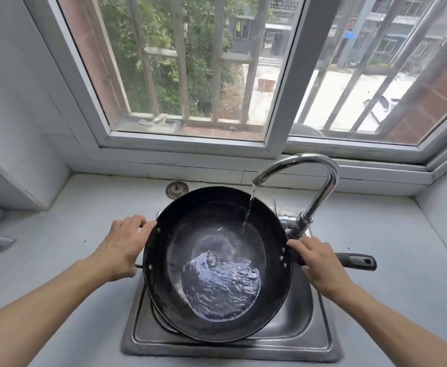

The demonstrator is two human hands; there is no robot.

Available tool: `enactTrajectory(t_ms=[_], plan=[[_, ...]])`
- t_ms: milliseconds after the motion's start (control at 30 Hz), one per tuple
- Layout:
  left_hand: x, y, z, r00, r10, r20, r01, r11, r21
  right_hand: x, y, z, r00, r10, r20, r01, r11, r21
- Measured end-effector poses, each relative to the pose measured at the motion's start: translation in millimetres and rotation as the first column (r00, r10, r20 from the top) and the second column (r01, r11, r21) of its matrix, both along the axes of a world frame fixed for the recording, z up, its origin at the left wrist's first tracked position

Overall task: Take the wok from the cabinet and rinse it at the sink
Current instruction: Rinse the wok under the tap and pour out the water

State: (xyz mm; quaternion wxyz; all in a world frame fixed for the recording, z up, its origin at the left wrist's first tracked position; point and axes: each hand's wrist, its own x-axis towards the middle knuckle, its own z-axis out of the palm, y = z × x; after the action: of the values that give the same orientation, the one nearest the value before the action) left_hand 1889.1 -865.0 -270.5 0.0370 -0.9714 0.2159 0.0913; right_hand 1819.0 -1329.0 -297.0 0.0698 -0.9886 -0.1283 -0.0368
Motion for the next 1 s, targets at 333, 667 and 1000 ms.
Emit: enactTrajectory(t_ms=[333,667,1000], plan=[[-12.0,-4.3,-22.4,0.999,0.004,-0.041,-0.003,1.0,0.025,-11.7,0.6,-19.4,0.995,-0.012,-0.104,0.013,1.0,0.007],[-11.8,-3.2,-22.4,1.0,-0.013,-0.019,0.014,0.999,0.036,-14.7,3.9,-22.5,0.992,-0.046,-0.121,0.045,0.999,-0.013],[-10.3,-20.0,2.8,0.995,0.002,-0.096,0.015,0.983,0.181,-7.6,0.8,-27.1,0.957,-0.108,-0.268,0.128,0.99,0.06]])
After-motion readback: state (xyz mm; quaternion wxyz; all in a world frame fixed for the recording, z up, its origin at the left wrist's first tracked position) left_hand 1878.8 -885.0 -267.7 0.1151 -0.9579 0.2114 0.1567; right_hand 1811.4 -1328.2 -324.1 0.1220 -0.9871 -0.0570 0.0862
